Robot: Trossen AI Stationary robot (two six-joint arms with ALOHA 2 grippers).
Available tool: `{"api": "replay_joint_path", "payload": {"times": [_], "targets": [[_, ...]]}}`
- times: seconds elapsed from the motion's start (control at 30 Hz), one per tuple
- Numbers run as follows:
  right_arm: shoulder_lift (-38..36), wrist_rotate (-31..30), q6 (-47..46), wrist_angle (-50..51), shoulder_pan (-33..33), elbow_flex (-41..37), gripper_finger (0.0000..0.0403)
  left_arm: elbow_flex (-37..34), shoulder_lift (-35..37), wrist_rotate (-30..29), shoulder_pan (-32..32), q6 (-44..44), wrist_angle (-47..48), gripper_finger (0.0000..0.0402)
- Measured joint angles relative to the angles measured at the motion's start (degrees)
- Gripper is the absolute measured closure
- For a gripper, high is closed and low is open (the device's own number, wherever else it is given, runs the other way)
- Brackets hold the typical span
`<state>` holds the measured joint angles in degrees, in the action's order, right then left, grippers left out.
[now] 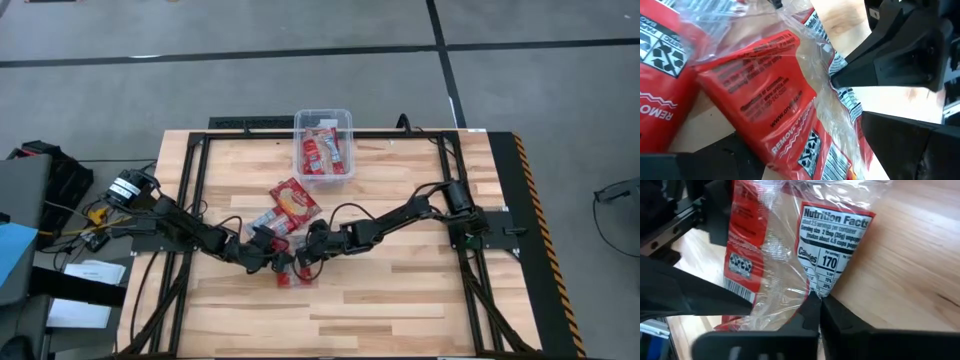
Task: Sort popcorn bags into baskets
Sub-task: Put the red popcorn bag into the transparent bin
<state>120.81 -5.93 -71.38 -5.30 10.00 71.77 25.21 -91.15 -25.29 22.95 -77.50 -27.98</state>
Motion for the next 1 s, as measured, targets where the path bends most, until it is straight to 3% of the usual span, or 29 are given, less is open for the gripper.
{"api": "replay_joint_path", "payload": {"times": [0.37, 0.5, 0.7, 1.0], "targets": [[0.00, 0.60, -0.56, -0.90, 0.52, 2.12, 0.0395, 2.30, -0.13, 5.94, -0.73, 8.71, -2.25, 0.0109], [-0.28, 1.87, -0.60, 3.97, 0.39, 4.27, 0.0398, 2.47, 0.72, 9.73, -1.78, 9.50, -1.70, 0.0109], [-4.62, 1.89, 1.47, 9.05, 0.50, 4.46, 0.0397, 2.57, 3.71, 13.05, -2.96, 10.93, -2.58, 0.0109], [-11.89, -0.43, 6.94, 15.28, -1.31, 4.45, 0.0399, 2.58, 11.66, 12.66, -5.60, 11.58, -1.12, 0.0109]]}}
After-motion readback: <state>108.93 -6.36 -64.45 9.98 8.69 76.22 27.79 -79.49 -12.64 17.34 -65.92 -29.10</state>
